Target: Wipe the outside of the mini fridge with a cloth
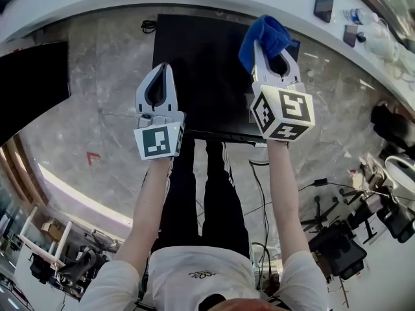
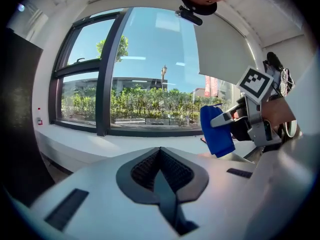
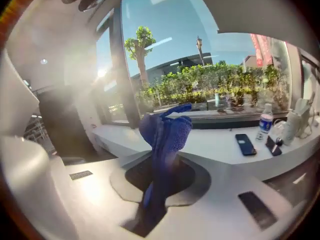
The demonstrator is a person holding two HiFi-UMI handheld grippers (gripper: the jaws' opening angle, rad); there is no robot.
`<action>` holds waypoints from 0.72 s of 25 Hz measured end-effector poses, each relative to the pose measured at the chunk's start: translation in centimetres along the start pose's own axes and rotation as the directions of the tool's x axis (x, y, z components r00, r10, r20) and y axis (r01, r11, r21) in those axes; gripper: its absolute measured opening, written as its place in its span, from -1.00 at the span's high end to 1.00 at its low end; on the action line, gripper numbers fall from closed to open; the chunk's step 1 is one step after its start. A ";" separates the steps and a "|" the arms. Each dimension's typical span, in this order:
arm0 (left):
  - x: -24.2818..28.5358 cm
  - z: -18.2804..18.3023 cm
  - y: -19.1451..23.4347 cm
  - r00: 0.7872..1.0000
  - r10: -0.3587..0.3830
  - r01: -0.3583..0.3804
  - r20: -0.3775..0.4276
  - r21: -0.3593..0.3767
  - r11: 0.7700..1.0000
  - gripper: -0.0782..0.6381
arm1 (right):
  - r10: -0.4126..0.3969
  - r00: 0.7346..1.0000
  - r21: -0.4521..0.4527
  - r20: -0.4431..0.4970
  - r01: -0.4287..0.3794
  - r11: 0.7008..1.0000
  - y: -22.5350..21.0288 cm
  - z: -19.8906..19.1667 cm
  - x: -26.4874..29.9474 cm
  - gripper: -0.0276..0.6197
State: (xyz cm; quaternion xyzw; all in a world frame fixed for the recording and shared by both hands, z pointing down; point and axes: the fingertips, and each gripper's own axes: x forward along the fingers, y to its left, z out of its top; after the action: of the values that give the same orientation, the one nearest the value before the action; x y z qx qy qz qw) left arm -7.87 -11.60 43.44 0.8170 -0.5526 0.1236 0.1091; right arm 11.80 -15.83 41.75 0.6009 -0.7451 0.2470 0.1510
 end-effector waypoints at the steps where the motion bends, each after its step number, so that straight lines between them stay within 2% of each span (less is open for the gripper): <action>1: -0.3 -0.1 0.6 1.000 0.011 -0.011 -0.001 -0.004 1.000 0.77 | 0.046 0.999 0.024 0.003 -0.046 0.999 2.1 0.2 0.5 0.68; 4: -1.1 -0.7 2.7 0.999 0.050 -0.050 -0.008 -0.016 0.999 0.77 | 0.184 0.983 0.143 -0.004 -0.182 0.973 8.3 -0.1 2.5 0.68; 7: -1.9 -1.3 5.0 0.995 0.096 -0.096 -0.017 -0.031 0.995 0.77 | 0.320 0.947 0.273 -0.021 -0.302 0.913 14.1 -1.2 4.6 0.68; 9: -2.5 -1.7 6.5 0.992 0.121 -0.122 -0.023 -0.034 0.992 0.77 | 0.370 0.928 0.311 -0.053 -0.336 0.889 17.3 -2.4 6.2 0.68; 11: -3.1 -2.2 7.9 0.989 0.146 -0.147 -0.032 -0.041 0.988 0.77 | 0.382 0.917 0.299 -0.112 -0.335 0.893 19.6 -4.3 8.1 0.68; 13: -3.5 -2.5 9.0 0.986 0.165 -0.167 -0.039 -0.052 0.985 0.77 | 0.371 0.910 0.265 -0.184 -0.318 0.910 20.8 -6.4 10.1 0.68; 18: -3.6 -3.3 10.3 0.981 0.186 -0.189 -0.048 -0.066 0.980 0.77 | 0.266 0.901 0.104 -0.342 -0.245 0.964 20.6 -10.3 13.8 0.68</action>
State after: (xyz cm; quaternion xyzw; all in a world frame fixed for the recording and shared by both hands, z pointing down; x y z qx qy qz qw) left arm -18.98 -11.19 45.85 0.7540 -0.6289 0.1308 0.1372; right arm -12.11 -18.26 53.70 0.4480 -0.7705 0.3902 0.2310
